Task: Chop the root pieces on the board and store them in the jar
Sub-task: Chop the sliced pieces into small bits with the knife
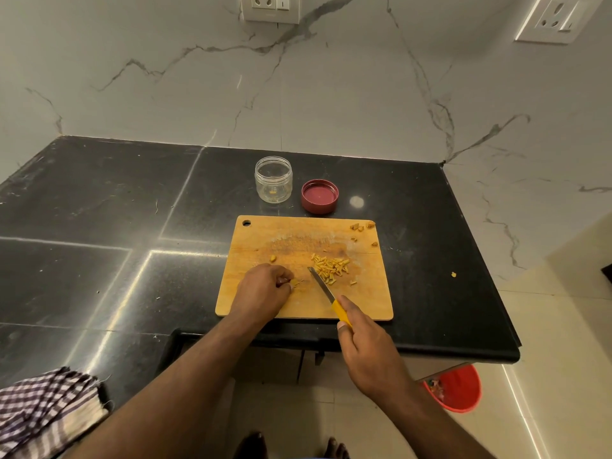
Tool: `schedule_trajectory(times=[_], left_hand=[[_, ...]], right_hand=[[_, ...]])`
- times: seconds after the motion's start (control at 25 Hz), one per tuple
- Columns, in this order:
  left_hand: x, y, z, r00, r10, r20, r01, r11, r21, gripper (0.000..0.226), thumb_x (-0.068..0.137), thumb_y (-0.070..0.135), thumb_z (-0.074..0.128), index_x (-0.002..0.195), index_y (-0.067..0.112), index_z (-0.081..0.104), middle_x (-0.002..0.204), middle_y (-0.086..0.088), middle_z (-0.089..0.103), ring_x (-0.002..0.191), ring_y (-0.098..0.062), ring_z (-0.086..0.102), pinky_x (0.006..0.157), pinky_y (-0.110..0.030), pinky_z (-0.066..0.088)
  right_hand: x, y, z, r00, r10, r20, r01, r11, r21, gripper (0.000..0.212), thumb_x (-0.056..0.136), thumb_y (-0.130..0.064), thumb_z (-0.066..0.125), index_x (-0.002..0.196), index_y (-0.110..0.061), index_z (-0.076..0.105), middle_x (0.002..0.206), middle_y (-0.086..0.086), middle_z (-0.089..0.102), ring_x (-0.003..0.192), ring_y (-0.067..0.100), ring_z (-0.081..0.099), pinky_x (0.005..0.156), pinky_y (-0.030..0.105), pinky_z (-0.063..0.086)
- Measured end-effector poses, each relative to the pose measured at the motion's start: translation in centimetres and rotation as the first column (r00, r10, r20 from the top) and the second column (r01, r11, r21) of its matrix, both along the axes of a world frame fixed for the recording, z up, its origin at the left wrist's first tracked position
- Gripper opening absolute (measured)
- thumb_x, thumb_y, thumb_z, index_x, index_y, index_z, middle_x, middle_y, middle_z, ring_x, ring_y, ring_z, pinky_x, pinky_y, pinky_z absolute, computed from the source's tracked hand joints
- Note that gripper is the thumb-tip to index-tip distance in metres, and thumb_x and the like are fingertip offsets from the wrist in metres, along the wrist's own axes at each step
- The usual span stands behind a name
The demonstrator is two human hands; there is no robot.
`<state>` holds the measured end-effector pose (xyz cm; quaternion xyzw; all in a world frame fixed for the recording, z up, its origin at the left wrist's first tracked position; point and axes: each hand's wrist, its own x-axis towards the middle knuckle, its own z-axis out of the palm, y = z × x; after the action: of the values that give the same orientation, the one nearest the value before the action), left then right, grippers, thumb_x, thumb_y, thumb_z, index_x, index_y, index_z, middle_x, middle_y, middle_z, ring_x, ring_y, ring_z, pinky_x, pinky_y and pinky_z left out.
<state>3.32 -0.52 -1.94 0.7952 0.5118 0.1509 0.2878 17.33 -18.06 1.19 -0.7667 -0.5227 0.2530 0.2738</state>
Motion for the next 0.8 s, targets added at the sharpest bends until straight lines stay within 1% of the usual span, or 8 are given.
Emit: schedule_trajectory(times=[0.16, 0.24, 0.36, 0.48, 0.6, 0.72, 0.8], left_hand=[[0.29, 0.13, -0.11, 1.000, 0.004, -0.005, -0.004, 1.000, 0.000, 0.026, 0.091, 0.028, 0.072, 0.117, 0.023, 0.074, 0.110, 0.003, 0.070, 0.098, -0.011, 0.061, 0.085, -0.029, 0.052], [0.48, 0.12, -0.03, 1.000, 0.004, 0.003, -0.004, 1.000, -0.006, 0.028, 0.091, 0.028, 0.073, 0.118, 0.022, 0.074, 0.108, 0.003, 0.071, 0.096, -0.010, 0.061, 0.083, -0.029, 0.052], [0.37, 0.02, -0.01, 1.000, -0.004, 0.019, 0.005, 1.000, -0.017, 0.028, 0.090, 0.027, 0.073, 0.118, 0.024, 0.073, 0.104, 0.005, 0.070, 0.094, -0.008, 0.061, 0.081, -0.028, 0.051], [0.28, 0.12, -0.12, 0.999, 0.017, 0.042, -0.015, 0.998, -0.056, 0.026, 0.091, 0.025, 0.072, 0.117, 0.023, 0.074, 0.108, 0.005, 0.073, 0.096, -0.007, 0.062, 0.082, -0.025, 0.049], [0.45, 0.21, -0.17, 0.998, 0.036, 0.050, -0.032, 0.997, -0.075, 0.025, 0.091, 0.025, 0.073, 0.115, 0.021, 0.075, 0.109, 0.005, 0.073, 0.094, -0.006, 0.061, 0.081, -0.022, 0.046], [0.46, 0.14, -0.26, 0.998, 0.040, 0.052, -0.036, 0.997, -0.071, 0.024, 0.090, 0.025, 0.074, 0.114, 0.021, 0.076, 0.107, 0.006, 0.074, 0.092, -0.005, 0.061, 0.079, -0.021, 0.046], [0.46, 0.07, -0.27, 0.997, 0.050, 0.060, -0.046, 0.996, -0.071, 0.023, 0.089, 0.025, 0.075, 0.112, 0.023, 0.076, 0.100, 0.007, 0.073, 0.090, -0.005, 0.062, 0.075, -0.021, 0.045]], right_hand=[[0.01, -0.16, 0.22, 1.000, 0.008, 0.005, -0.008, 1.000, -0.010, 0.050, 0.104, -0.032, 0.036, 0.153, -0.034, 0.024, 0.137, -0.005, 0.053, 0.104, 0.005, 0.048, 0.094, 0.030, 0.045], [-0.02, -0.18, 0.28, 1.000, 0.020, 0.003, -0.020, 1.000, -0.013, 0.051, 0.104, -0.032, 0.036, 0.153, -0.033, 0.023, 0.138, -0.005, 0.052, 0.099, 0.001, 0.043, 0.090, 0.026, 0.044], [-0.04, -0.26, 0.27, 0.999, 0.032, -0.001, -0.032, 0.999, -0.014, 0.050, 0.105, -0.031, 0.036, 0.153, -0.035, 0.023, 0.139, -0.008, 0.051, 0.099, -0.002, 0.041, 0.085, 0.019, 0.038], [0.11, -0.22, -0.03, 1.000, 0.021, 0.004, -0.021, 1.000, -0.004, 0.050, 0.104, -0.032, 0.037, 0.152, -0.037, 0.024, 0.141, -0.009, 0.050, 0.103, -0.005, 0.040, 0.088, 0.016, 0.037], [0.21, -0.15, -0.13, 0.999, 0.019, 0.027, -0.019, 1.000, -0.003, 0.050, 0.104, -0.031, 0.037, 0.152, -0.037, 0.024, 0.142, -0.010, 0.050, 0.107, -0.004, 0.042, 0.093, 0.019, 0.040], [-0.17, -0.14, -0.02, 0.995, 0.066, 0.070, -0.064, 0.997, -0.035, 0.051, 0.104, -0.033, 0.033, 0.153, -0.036, 0.020, 0.138, -0.007, 0.052, 0.113, 0.008, 0.052, 0.095, 0.029, 0.045], [-0.48, -0.04, 0.01, 0.992, 0.089, 0.093, -0.083, 0.995, -0.058, 0.051, 0.105, -0.034, 0.031, 0.154, -0.036, 0.018, 0.134, -0.008, 0.053, 0.111, 0.010, 0.054, 0.094, 0.032, 0.047]])
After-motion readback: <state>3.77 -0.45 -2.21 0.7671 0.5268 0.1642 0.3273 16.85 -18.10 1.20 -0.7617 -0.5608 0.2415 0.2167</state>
